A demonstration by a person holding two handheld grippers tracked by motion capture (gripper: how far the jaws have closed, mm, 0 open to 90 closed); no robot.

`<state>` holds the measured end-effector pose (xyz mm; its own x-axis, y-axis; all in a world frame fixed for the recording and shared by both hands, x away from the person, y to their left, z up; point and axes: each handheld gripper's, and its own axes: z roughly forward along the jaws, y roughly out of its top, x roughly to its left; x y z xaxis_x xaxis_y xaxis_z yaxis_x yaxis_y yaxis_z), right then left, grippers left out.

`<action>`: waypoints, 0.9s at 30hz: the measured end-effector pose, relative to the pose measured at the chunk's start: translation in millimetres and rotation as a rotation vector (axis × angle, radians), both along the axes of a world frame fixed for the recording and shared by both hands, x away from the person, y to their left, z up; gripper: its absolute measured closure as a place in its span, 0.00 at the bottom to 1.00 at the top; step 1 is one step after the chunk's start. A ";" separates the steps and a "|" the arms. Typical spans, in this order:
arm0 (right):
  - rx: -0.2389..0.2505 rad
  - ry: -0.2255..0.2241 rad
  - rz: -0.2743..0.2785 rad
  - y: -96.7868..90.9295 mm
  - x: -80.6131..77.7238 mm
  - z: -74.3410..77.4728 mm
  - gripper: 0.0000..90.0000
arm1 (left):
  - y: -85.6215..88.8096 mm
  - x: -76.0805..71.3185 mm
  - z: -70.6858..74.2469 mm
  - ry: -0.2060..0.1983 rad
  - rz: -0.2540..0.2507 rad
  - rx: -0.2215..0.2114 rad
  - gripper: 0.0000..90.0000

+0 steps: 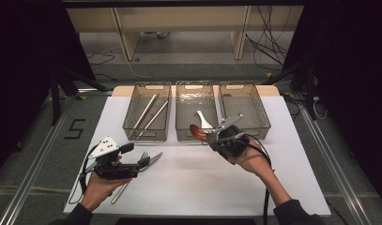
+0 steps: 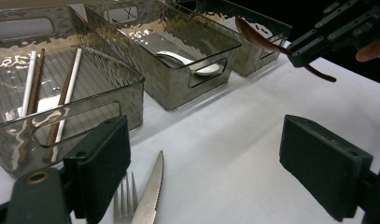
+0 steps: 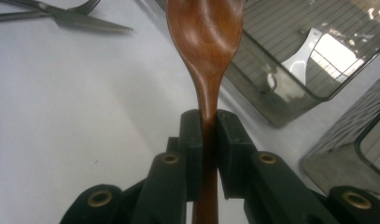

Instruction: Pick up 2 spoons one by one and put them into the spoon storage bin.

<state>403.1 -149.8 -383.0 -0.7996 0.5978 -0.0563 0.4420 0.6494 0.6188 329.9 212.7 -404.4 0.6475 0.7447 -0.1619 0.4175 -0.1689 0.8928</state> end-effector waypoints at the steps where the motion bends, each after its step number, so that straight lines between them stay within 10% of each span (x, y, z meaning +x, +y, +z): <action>1: 0.005 -0.001 0.000 -0.1 2.0 1.2 0.91 | -0.1 0.1 -0.2 -0.001 0.001 0.001 0.18; 27: 0.068 0.009 -0.128 9.5 69.3 25.1 0.91 | 0.0 0.3 -0.6 0.000 0.002 0.000 0.18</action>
